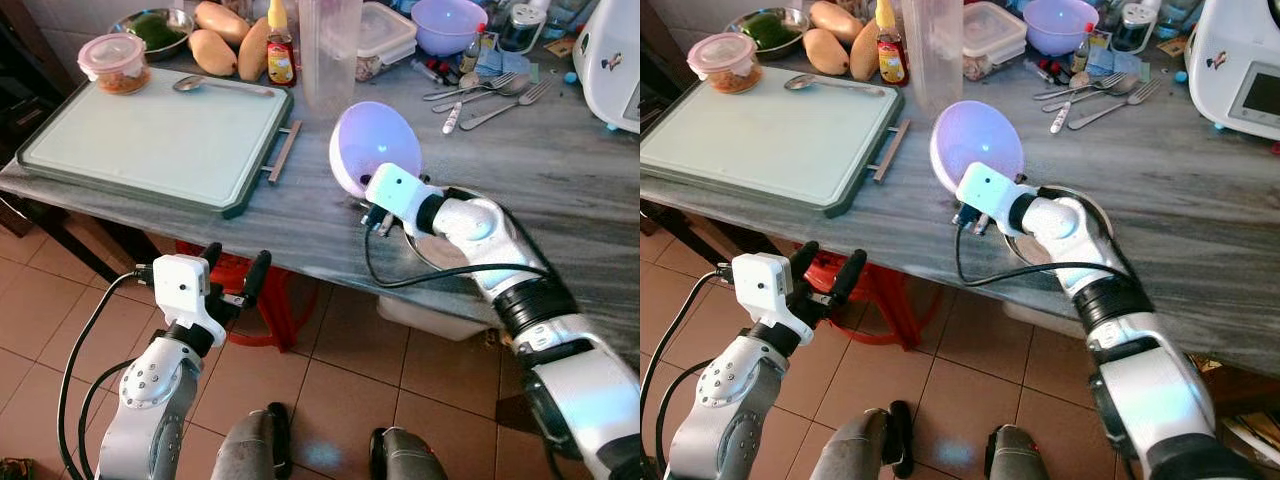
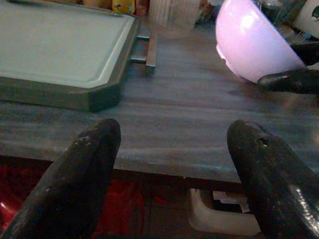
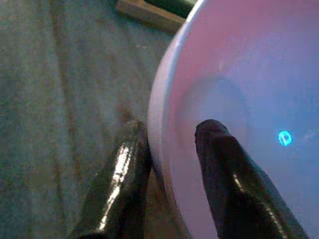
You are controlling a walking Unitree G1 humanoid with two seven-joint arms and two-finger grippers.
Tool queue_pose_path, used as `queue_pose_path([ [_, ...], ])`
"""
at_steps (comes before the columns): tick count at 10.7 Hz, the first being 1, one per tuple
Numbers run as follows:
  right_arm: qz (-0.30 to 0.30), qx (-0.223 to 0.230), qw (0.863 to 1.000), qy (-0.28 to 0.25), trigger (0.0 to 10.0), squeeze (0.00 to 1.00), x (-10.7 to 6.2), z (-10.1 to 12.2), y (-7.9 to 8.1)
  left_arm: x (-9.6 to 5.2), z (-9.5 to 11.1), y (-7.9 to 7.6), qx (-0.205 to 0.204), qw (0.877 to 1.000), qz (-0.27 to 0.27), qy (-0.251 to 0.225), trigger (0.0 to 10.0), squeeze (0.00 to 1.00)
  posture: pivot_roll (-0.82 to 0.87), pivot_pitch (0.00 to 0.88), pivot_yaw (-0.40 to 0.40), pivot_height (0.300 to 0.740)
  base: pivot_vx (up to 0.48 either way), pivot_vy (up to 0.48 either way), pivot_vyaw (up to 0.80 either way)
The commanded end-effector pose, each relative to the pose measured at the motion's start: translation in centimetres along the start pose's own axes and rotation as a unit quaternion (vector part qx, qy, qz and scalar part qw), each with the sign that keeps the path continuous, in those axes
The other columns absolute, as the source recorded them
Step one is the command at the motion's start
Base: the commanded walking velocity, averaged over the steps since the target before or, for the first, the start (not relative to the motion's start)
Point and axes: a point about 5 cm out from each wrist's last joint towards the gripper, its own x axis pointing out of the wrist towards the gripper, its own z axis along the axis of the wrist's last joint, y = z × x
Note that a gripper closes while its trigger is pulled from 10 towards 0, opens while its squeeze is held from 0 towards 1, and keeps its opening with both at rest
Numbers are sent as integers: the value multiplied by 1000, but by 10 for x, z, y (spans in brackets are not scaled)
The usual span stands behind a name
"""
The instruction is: Setting the table
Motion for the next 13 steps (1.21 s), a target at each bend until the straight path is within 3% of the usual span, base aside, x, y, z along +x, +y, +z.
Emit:
queue_pose_path([
  [1, 27, -22, 999, -3, 10000, 1000, 0, 10, -3, -1, -2, 0, 0, 1000, -2, 8, 10000, 0, 10, 191, 58, 740, 0, 0, 0],
  [6, 74, -53, 995, 48, 10000, 1000, -19, 7, -17, 7, -5, -2, 0, 1000, -8, 11, 10000, 0, -9, 157, 53, 740, 0, 0, 0],
  [9, 59, -60, 995, 58, 10000, 1000, -28, 12, -32, 15, -5, -2, 0, 1000, -9, 5, 10000, 0, -18, 133, 52, 740, 0, 0, 0],
  [13, 38, -54, 997, 43, 10000, 1000, -34, 23, -39, 19, -5, -4, -1, 1000, -11, -1, 10000, 0, -25, 121, 52, 740, 0, 0, 0],
])
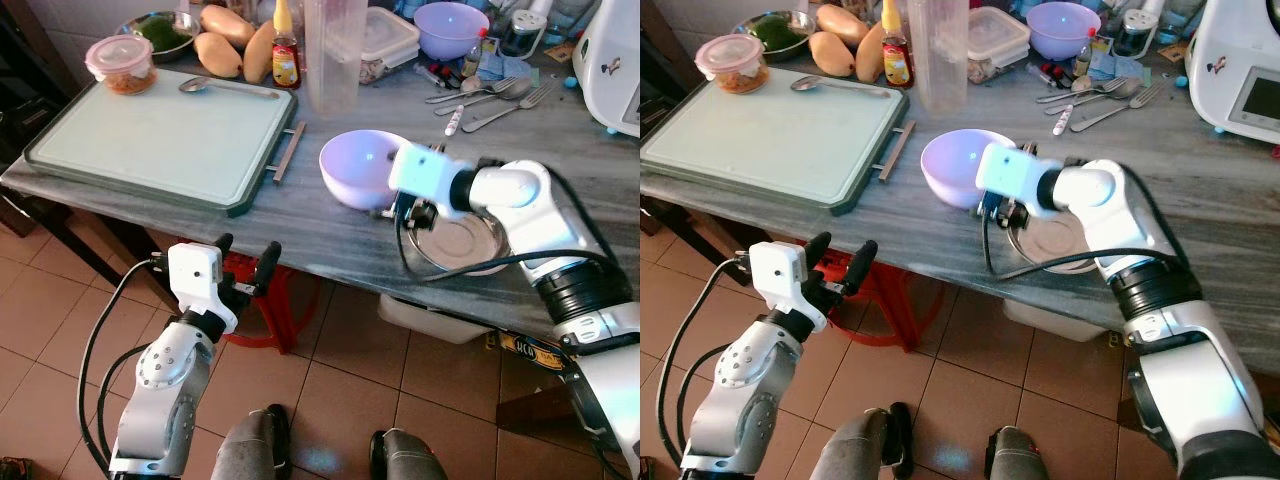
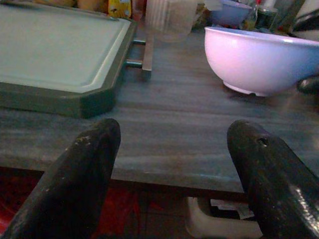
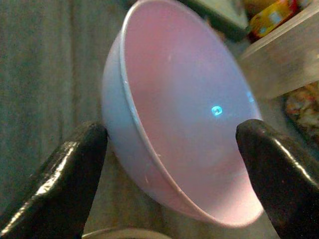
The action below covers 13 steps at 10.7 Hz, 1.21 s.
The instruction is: Setting the table
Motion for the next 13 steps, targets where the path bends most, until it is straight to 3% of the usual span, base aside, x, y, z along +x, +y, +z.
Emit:
queue_pose_path([
  [1, -24, 7, 999, -31, 10000, 1000, -5, 9, -6, 1, -2, -1, 1, 1000, -3, 2, 10000, 0, -30, 125, 53, 740, 0, 0, 0],
  [2, -47, 21, 997, -51, 10000, 1000, -7, 11, -6, 0, -1, -1, 1, 1000, -4, 2, 10000, 0, -26, 127, 52, 740, 0, 0, 0],
  [3, -75, 58, 992, -84, 10000, 992, -12, 12, 1, 0, -2, -1, 2, 1000, -3, 3, 10000, 0, -26, 128, 52, 740, 0, 0, 0],
  [6, -107, 118, 981, -112, 10000, 996, -21, 10, 27, -2, -3, -1, 2, 1000, -7, 5, 10000, 0, -36, 135, 56, 740, 0, 0, 0],
  [7, -171, 132, 970, -112, 10000, 973, -28, 11, 28, -2, -4, -1, 2, 1000, -8, 6, 10000, 0, -36, 137, 57, 740, 0, 0, 0],
  [8, -221, 100, 964, -108, 10000, 914, -32, 17, 26, -2, -4, -1, 1, 1000, -8, 6, 10000, 0, -41, 140, 55, 740, 0, 0, 0],
  [9, -312, 133, 934, -110, 10000, 373, -37, 23, 28, -4, -5, -2, 1, 1000, -8, 8, 10000, 0, -43, 145, 54, 740, 0, 0, 0],
  [10, -343, 143, 923, -99, 10000, 0, -39, 21, 31, -4, -5, -2, 0, 1000, -9, 8, 10000, 0, -42, 148, 55, 740, 0, 0, 0],
  [11, -392, 215, 892, -64, 10000, 0, -41, 8, 45, -6, -5, -2, 0, 1000, -9, 10, 10000, 0, -44, 157, 58, 740, 0, 0, 0],
  [13, -404, 264, 876, -21, 10000, 0, -42, -7, 66, -8, -5, -2, 0, 1000, -10, 13, 10000, 0, -45, 171, 61, 740, 0, 0, 0],
])
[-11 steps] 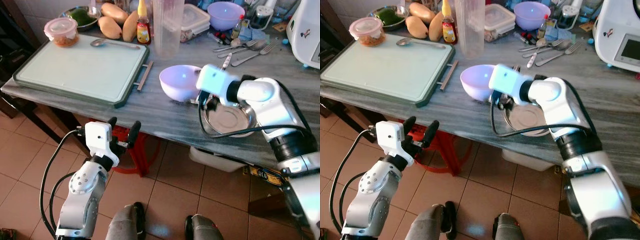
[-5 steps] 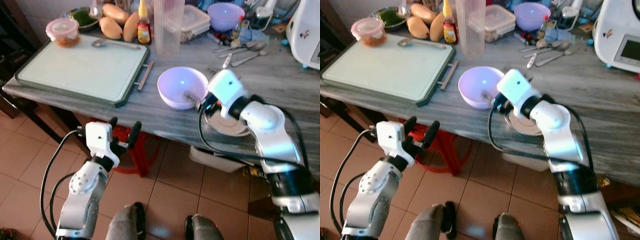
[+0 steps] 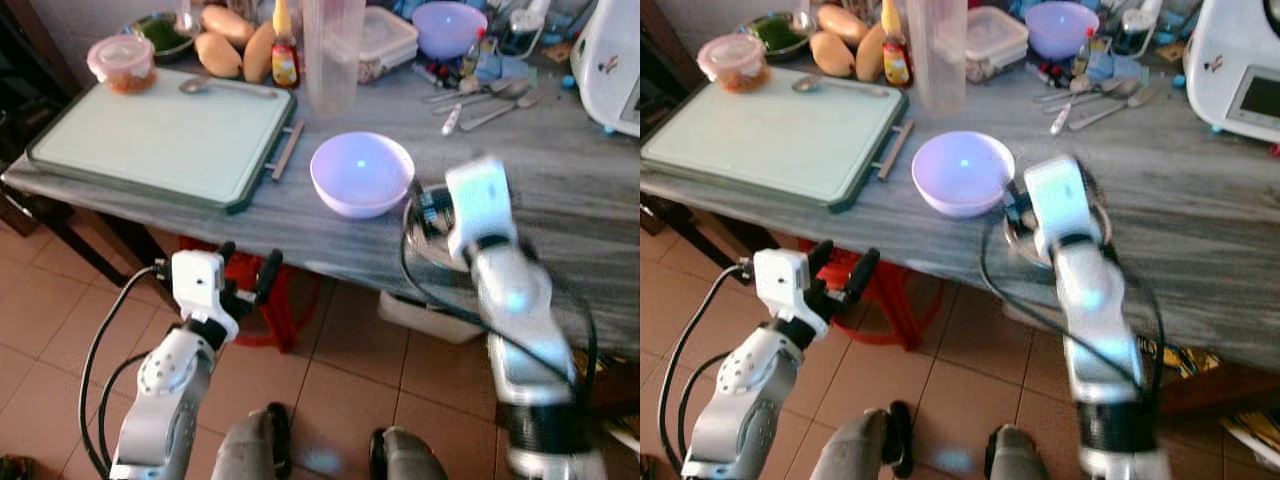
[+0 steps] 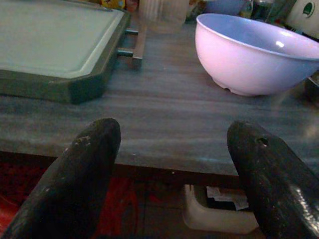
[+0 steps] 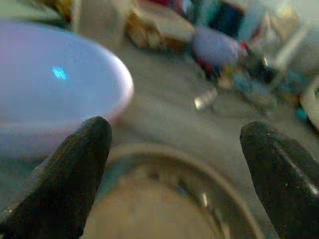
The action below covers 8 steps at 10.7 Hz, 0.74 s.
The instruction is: Setting the table
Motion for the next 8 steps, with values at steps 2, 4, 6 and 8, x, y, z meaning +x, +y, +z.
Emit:
queue_pose_path([
  [2, -34, 13, 999, 30, 10000, 0, -9, -7, -5, -4, 0, -2, -1, 1000, -6, 6, 10000, 0, -47, 181, 65, 740, 0, 0, 0],
  [4, -39, 26, 996, 72, 10000, 0, -14, -18, -2, -5, -1, -2, -1, 1000, -8, 8, 10000, 0, -47, 189, 66, 740, 0, 0, 0],
  [6, -12, 42, 992, 116, 10000, 0, -13, -31, 5, -6, 0, -2, -1, 1000, -9, 11, 10000, 0, -45, 195, 67, 740, 0, 0, 0],
  [8, 22, 44, 991, 128, 10000, 0, -11, -33, 10, -6, 0, -2, 0, 1000, -8, 12, 10000, 0, -42, 198, 67, 740, 0, 0, 0],
])
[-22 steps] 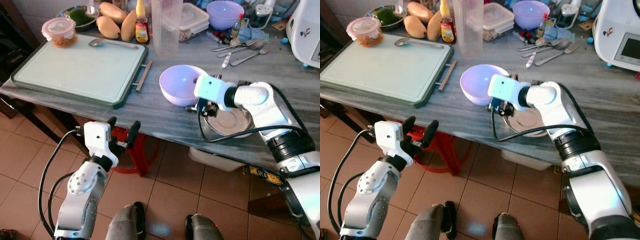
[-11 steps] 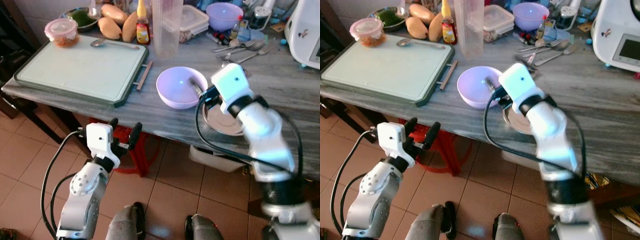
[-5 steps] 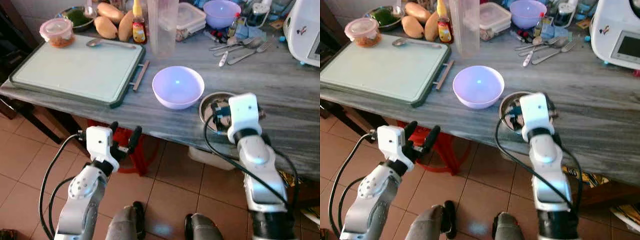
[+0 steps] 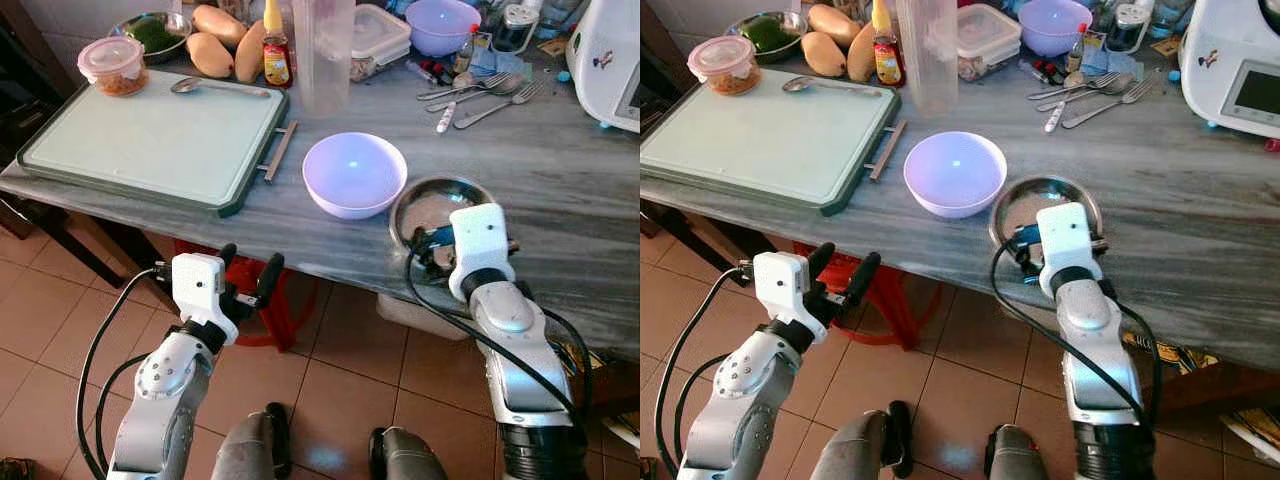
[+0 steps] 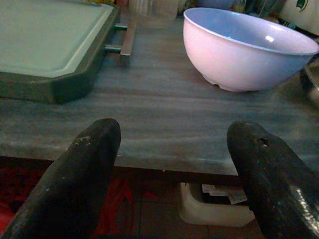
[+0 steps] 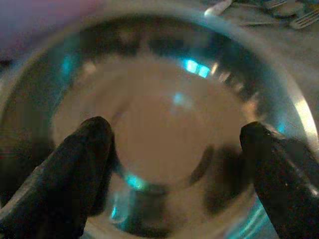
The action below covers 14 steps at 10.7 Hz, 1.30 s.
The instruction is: Setting the table
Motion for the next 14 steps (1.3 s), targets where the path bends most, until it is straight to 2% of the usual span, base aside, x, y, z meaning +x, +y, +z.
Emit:
queue_pose_path([
  [1, 22, 6, 1000, 18, 10000, 0, 1, -4, 5, -3, 0, 0, 1, 1000, -1, 6, 10000, 0, -41, 198, 66, 740, 0, 0, 0],
  [5, 70, 74, 994, 35, 10000, 0, 7, 5, 14, -2, 0, -1, 0, 1000, -1, 7, 10000, 0, -42, 195, 62, 740, 0, 0, 0],
  [8, 88, 78, 993, 25, 10000, 0, 7, 23, 14, 0, -1, -1, 0, 1000, -3, 8, 10000, 0, -49, 190, 61, 740, 0, 0, 0],
  [10, 63, 80, 995, 15, 10000, 0, 5, 29, 10, 3, -2, 0, -6, 1000, 6, 13, 10000, 0, -56, 183, 59, 740, 0, 0, 0],
  [12, 35, 96, 995, -23, 10000, 0, 0, 36, 10, 3, -6, 3, -11, 999, 20, 25, 10000, 0, -57, 180, 59, 740, 0, 0, 0],
  [14, 27, 110, 990, -83, 10000, 0, -6, 41, 12, 2, -7, 9, 5, 998, 55, 30, 10000, 0, -53, 143, 60, 740, 0, 0, 0],
])
